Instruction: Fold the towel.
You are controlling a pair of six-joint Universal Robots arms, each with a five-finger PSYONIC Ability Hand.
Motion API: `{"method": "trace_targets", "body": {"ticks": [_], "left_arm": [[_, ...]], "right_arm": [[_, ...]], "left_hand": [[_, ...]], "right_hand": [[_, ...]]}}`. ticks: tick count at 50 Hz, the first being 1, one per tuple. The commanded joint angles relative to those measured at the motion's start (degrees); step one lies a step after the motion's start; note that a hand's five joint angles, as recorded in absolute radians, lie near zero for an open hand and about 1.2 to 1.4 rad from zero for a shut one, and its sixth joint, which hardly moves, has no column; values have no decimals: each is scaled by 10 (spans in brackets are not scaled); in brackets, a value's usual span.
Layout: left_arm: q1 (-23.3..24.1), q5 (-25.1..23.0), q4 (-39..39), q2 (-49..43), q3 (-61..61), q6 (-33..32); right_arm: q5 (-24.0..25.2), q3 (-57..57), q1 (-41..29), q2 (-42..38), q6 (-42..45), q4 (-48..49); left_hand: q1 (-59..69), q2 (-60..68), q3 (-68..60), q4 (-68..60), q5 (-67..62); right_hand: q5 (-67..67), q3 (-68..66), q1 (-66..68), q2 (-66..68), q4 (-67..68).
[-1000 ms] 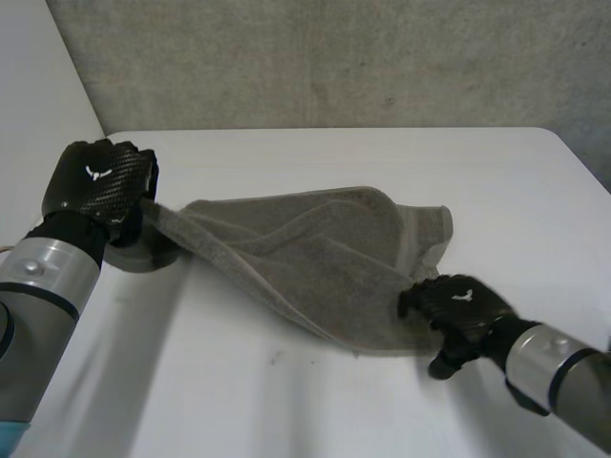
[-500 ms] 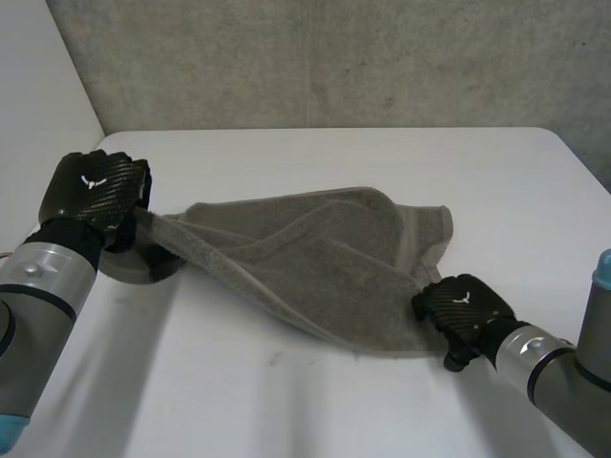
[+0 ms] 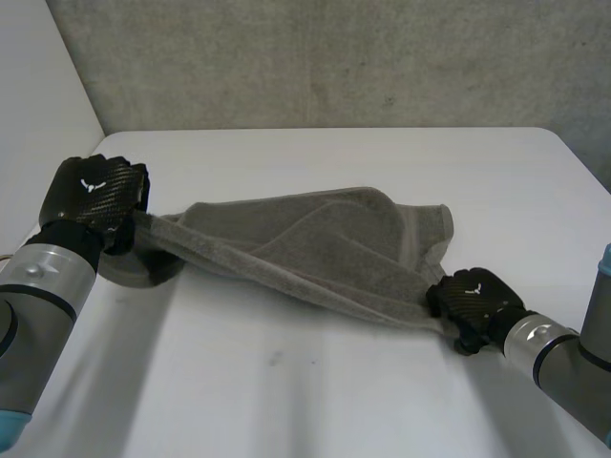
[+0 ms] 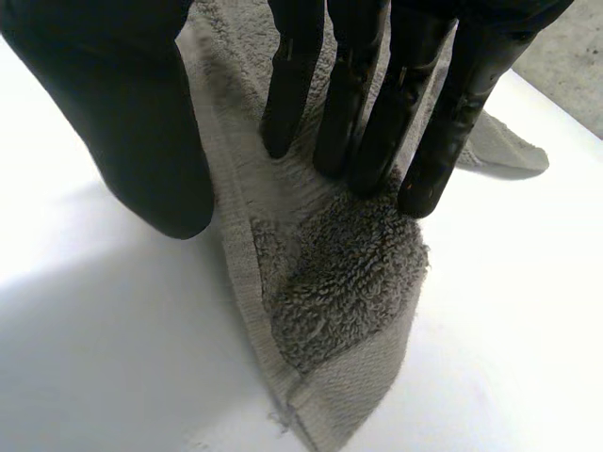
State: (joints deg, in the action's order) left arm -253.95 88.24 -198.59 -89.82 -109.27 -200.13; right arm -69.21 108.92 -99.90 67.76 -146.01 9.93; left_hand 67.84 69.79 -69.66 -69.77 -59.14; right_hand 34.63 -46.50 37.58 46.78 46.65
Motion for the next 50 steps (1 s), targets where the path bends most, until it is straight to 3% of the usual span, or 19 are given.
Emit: {"method": "trace_targets", "body": {"ticks": [1,5,7,8,13,18,20,21,23,26,28,31,39,42,50], "left_arm": [[0,0,0,-1,-2,0],[-1,0,0,-2,-2,-1],[-1,0,0,-2,-2,-1],[-1,0,0,-3,-2,-1],[0,2,0,-6,-4,-1],[8,2,9,-4,-2,-3],[9,2,17,4,2,-3],[12,2,32,15,11,-4],[13,2,50,40,26,-4],[14,2,100,88,71,-2],[14,1,125,102,96,-2],[15,-3,170,117,152,-2],[14,-5,225,97,227,-3],[14,-7,225,31,228,-5],[15,-5,225,-163,276,-10]], "right_arm": [[-6,-27,0,-20,0,0],[-7,-36,0,-28,-1,-1],[-6,-38,0,-28,-1,-1],[-6,-39,1,-25,-1,-1],[-8,-50,14,-3,-4,-3],[-8,-70,27,76,-10,-19],[-5,-103,31,154,-6,-90],[-5,-103,31,155,-6,-90],[3,-175,44,202,-4,-204],[7,-215,51,213,-2,-262],[20,-306,64,221,3,-359],[41,-389,71,222,23,-436],[55,-478,71,207,62,-496],[54,-470,71,192,64,-494],[48,-469,58,29,86,-485]], "left_hand": [[122,102,-103,-102,-109],[122,102,-103,-102,-109],[122,102,-103,-102,-109],[122,102,-103,-102,-109],[122,102,-103,-102,-109],[122,102,-103,-102,-109],[122,102,-103,-102,-109],[122,102,-103,-102,-109],[122,102,-103,-102,-109],[122,102,-103,-102,-109],[122,102,-103,-102,-109],[122,102,-103,-102,-109],[122,102,-103,-102,-109],[122,102,-103,-102,-109],[122,102,-103,-102,-109]], "right_hand": [[141,-122,211,119,120],[147,-129,218,126,127],[221,-203,292,200,201],[341,-323,412,320,321],[354,-335,424,332,333],[354,-335,424,332,333],[354,-335,424,332,333],[354,-335,424,332,333],[354,-335,424,332,333],[354,-335,424,332,333],[354,-335,424,332,333],[354,-335,424,332,333],[354,-335,424,332,333],[354,-335,424,332,333],[354,-335,424,332,333]]}}
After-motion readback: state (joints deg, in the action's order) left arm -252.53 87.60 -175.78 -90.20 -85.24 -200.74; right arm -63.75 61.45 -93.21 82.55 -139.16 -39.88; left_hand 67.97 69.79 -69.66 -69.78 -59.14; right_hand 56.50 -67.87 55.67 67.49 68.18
